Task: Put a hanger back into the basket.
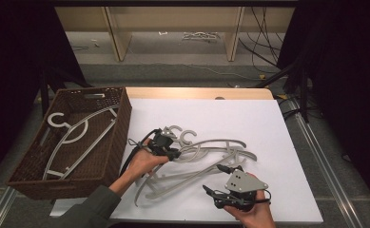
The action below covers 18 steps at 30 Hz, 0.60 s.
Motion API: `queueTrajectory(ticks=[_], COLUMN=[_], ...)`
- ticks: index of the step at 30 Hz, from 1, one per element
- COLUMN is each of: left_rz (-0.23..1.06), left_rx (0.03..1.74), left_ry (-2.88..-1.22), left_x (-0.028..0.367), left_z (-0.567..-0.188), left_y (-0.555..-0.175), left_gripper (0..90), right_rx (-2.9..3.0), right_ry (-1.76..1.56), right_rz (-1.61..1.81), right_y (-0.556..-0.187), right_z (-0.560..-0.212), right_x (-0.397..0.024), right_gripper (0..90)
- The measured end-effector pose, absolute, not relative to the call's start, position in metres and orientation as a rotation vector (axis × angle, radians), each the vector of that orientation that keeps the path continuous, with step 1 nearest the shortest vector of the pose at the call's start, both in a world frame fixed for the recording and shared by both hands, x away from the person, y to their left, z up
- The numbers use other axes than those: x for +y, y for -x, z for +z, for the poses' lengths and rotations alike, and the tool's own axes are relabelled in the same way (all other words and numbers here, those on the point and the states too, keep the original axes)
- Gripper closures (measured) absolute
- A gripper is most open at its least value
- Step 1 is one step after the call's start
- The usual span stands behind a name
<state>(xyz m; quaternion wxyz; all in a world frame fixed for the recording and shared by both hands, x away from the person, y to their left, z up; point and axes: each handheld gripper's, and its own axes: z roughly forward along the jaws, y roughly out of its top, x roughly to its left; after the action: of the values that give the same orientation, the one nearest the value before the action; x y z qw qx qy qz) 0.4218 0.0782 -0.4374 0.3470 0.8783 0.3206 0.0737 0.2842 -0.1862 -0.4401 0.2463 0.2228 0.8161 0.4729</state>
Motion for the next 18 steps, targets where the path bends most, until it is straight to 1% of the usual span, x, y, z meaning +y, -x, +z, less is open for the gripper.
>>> queueTrajectory(ticks=[2,6,18], left_rz=[0.194,0.214,0.274], left_rx=[0.803,0.829,0.830], left_ry=[-2.272,-2.211,-2.136], left_x=[0.081,0.087,0.108], left_z=[-0.431,-0.417,-0.373], left_y=[-0.423,-0.425,-0.424], left_gripper=[82.0,82.0,81.9], right_rx=[2.225,2.225,2.230], right_ry=[-0.610,-0.611,-0.615], right_rz=[1.292,1.292,1.292], right_y=[-0.284,-0.284,-0.284], right_z=[-0.440,-0.440,-0.440], right_x=[-0.186,-0.186,-0.187], right_gripper=[25.5,25.5,25.5])
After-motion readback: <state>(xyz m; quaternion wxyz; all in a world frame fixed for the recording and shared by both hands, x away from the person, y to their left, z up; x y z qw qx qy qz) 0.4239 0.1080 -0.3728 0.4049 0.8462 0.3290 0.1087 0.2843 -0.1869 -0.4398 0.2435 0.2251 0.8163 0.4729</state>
